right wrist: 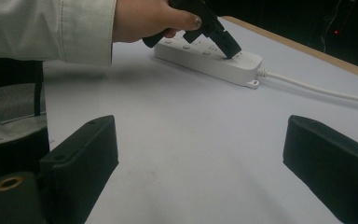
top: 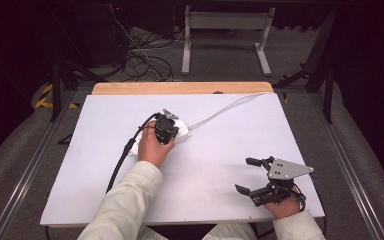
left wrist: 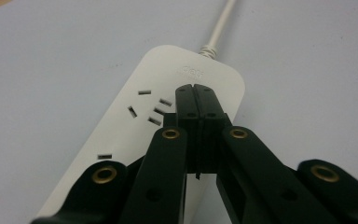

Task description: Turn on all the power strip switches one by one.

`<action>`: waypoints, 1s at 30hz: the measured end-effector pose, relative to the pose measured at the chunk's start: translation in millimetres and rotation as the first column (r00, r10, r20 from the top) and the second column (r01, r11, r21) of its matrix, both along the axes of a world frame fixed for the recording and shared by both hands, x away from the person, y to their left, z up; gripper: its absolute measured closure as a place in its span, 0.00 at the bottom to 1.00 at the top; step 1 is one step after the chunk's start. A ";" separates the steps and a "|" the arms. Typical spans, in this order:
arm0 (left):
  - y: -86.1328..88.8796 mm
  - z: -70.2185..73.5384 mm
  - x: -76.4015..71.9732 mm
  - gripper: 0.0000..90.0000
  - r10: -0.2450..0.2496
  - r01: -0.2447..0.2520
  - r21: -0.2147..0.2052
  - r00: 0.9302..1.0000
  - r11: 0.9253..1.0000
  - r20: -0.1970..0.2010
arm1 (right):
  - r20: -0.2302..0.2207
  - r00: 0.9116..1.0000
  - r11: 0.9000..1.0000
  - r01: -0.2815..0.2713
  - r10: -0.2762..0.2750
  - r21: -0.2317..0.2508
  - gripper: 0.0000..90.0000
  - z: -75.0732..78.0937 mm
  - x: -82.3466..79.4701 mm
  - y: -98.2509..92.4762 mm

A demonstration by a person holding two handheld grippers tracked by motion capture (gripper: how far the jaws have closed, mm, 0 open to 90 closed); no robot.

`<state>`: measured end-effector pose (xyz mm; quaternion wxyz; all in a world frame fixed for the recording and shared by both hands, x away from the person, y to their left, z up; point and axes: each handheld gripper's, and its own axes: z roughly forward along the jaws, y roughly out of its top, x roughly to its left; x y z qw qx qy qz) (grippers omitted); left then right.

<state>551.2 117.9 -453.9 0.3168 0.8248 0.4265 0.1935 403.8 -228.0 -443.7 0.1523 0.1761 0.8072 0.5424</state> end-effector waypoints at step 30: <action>-4.2 -2.1 0.2 1.00 0.007 -0.007 0.034 1.000 0.999 -0.002 | -0.004 1.000 1.000 0.000 0.000 0.003 0.12 -0.7 0.4 -0.7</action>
